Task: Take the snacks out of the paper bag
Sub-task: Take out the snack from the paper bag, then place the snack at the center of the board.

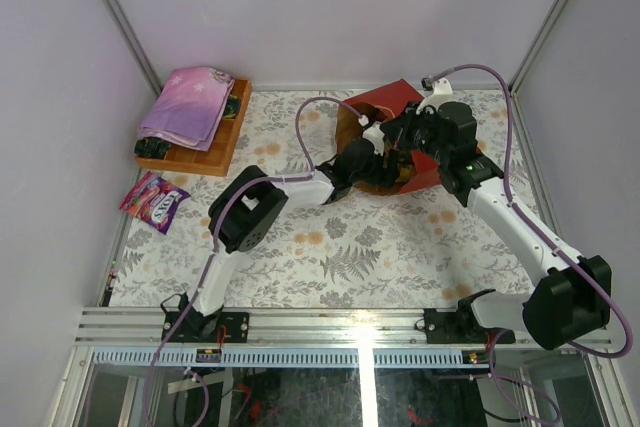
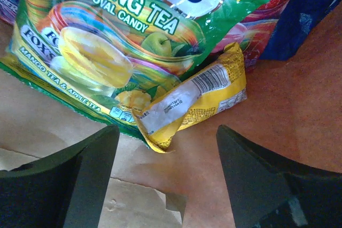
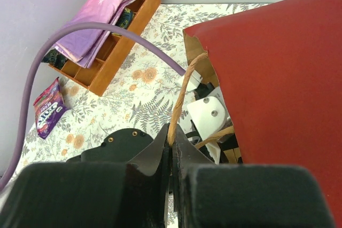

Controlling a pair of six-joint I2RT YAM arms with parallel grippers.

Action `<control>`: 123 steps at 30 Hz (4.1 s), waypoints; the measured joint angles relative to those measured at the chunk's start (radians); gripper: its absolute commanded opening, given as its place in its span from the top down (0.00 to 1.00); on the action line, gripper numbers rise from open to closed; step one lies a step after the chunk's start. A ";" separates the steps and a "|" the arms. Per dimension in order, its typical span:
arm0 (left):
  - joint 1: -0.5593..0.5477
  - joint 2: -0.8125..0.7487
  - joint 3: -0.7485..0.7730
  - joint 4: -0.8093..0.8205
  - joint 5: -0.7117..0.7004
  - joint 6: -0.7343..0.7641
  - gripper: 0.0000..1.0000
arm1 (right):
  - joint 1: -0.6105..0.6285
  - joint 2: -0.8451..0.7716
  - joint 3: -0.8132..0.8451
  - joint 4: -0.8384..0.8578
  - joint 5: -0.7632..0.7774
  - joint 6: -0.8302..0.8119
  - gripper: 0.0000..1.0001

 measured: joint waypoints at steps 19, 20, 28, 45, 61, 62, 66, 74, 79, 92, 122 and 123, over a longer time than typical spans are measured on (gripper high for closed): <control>0.000 -0.013 -0.015 -0.007 0.030 0.027 1.00 | 0.000 -0.002 -0.007 -0.001 0.001 -0.009 1.00; 0.000 -0.034 -0.035 -0.007 0.030 0.030 1.00 | 0.000 -0.003 -0.008 -0.002 0.001 -0.009 1.00; 0.000 -0.337 -0.307 0.038 0.029 0.037 1.00 | 0.000 -0.032 -0.019 -0.003 0.005 -0.016 1.00; 0.135 -1.269 -0.913 -0.132 -0.253 -0.137 1.00 | 0.000 -0.055 -0.028 -0.003 0.021 -0.021 1.00; 0.449 -1.657 -1.138 -0.617 -0.531 -0.692 1.00 | 0.000 -0.029 -0.028 0.008 -0.009 0.001 1.00; 0.462 -1.654 -1.146 -0.634 -0.528 -0.715 1.00 | 0.000 -0.027 -0.028 0.010 -0.014 0.002 1.00; 0.512 -1.625 -1.152 -0.672 -0.515 -0.786 1.00 | 0.000 -0.022 -0.028 0.011 -0.024 0.002 1.00; 0.599 -1.609 -1.161 -0.697 -0.494 -0.874 1.00 | 0.000 -0.018 -0.028 0.010 -0.025 0.002 1.00; 0.647 -1.641 -1.184 -0.719 -0.483 -0.903 1.00 | 0.000 -0.011 -0.027 0.010 -0.028 0.002 1.00; 0.756 -1.508 -1.216 -0.652 -0.410 -0.908 1.00 | 0.000 -0.007 -0.027 0.010 -0.049 0.000 1.00; 0.327 -1.047 -0.752 -0.399 -0.085 -0.562 0.00 | 0.000 0.002 -0.026 0.019 -0.058 0.019 1.00; 0.256 -0.995 -0.708 -0.394 -0.102 -0.535 0.00 | 0.000 0.002 -0.026 0.019 -0.059 0.019 1.00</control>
